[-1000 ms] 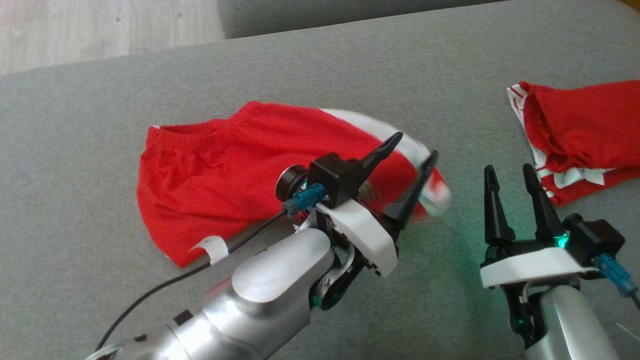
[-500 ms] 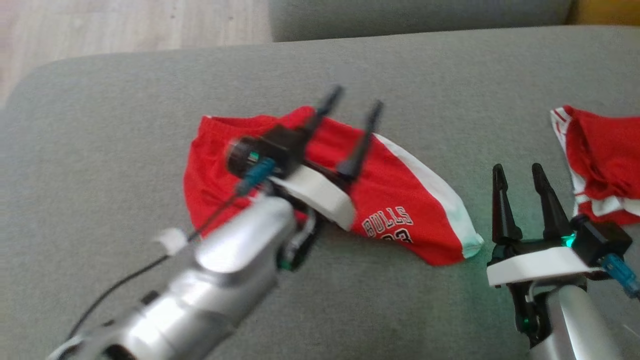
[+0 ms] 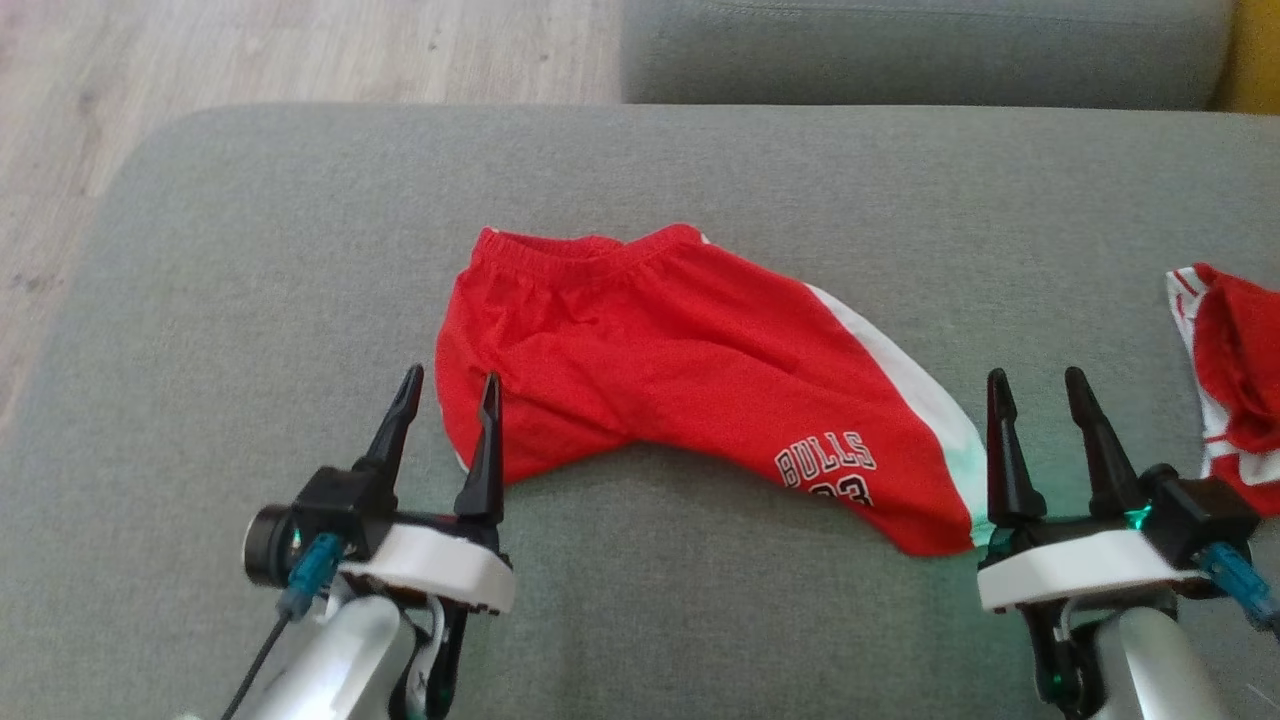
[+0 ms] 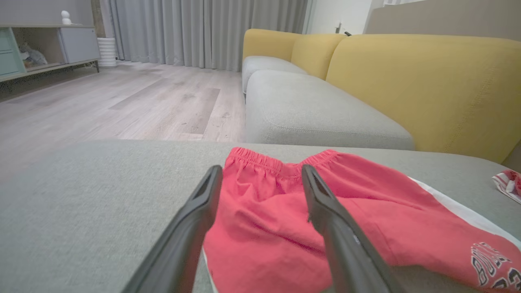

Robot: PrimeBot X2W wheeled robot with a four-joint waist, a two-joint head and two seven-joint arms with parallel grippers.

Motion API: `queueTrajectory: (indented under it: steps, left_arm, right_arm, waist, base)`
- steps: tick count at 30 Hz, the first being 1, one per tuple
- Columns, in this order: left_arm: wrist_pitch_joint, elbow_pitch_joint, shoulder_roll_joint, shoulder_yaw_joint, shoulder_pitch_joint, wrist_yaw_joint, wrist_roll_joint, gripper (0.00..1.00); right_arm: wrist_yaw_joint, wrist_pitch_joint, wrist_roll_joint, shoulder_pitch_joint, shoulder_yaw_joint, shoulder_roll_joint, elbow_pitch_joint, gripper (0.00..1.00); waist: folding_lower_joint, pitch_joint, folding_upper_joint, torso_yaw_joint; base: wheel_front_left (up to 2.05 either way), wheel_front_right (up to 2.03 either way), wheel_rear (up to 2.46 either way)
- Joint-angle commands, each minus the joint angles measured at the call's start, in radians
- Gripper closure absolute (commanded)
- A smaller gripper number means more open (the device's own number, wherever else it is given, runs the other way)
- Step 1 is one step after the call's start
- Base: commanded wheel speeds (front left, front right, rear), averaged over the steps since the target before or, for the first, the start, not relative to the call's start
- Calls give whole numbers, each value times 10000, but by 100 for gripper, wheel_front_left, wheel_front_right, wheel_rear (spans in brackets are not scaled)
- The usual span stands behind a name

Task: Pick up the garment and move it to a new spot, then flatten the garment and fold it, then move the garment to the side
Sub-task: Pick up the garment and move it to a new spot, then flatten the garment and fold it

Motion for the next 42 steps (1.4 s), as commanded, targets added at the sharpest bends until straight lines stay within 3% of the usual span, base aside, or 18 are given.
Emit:
queueTrajectory:
  steps: [1, 7, 15, 20, 26, 27, 28, 32, 42]
  left_arm:
    - [-52, -435, 8, 564, -483, -49, 154, 0]
    - [-52, -524, -596, 1167, -340, -540, 857, 0]
    - [-52, -142, -1355, 1590, -676, -1237, 1427, 0]
    - [-52, 118, -1698, 1821, -841, -1557, 1685, 0]
    - [-53, 306, -1915, 2151, -891, -1804, 1933, 0]
    - [-53, 324, -1937, 2200, -884, -1835, 1973, 0]
    - [-53, 339, -1957, 2249, -877, -1861, 2009, 0]
    - [-53, 363, -2015, 2463, -843, -1916, 2131, 0]
    - [-53, 373, -2077, 2733, -742, -2057, 2270, 0]
  right_arm:
    - [-9, -111, -111, -210, 238, -33, -323, 0]
    - [-9, -108, -646, -1002, 757, -33, 45, 0]
    - [-9, 1074, -473, -3596, 2230, -802, 2342, 0]
    - [-9, 1876, 711, -4915, 3340, -1332, 3820, 0]
    - [-9, 2699, 2685, -5702, 5342, -2107, 4708, 0]
    - [-9, 2828, 3039, -5773, 5688, -2213, 4742, 41]
    - [-9, 2857, 3348, -5865, 5969, -2348, 4739, 100]
    - [-9, 2191, 4019, -6520, 6379, -2995, 4749, 100]
    - [-9, 935, 4250, -8351, 6450, -4719, 4627, 100]
  waist:
    - [1, 69, 0, 78]
    - [1, 546, 0, 342]
    - [1, 1340, 0, 859]
    - [1, 1668, 0, 1328]
    - [1, 1822, 0, 1707]
    - [1, 1827, 0, 1731]
    - [1, 1833, 0, 1747]
    - [1, 1842, 0, 1683]
    - [1, 1529, 0, 1289]
  base:
    - [0, 0, 0]
    - [0, 0, 0]
    - [0, 0, 0]
    - [0, 0, 0]
    - [0, 0, 0]
    - [0, 0, 0]
    - [0, 0, 0]
    - [0, 0, 0]
    - [0, 0, 0]
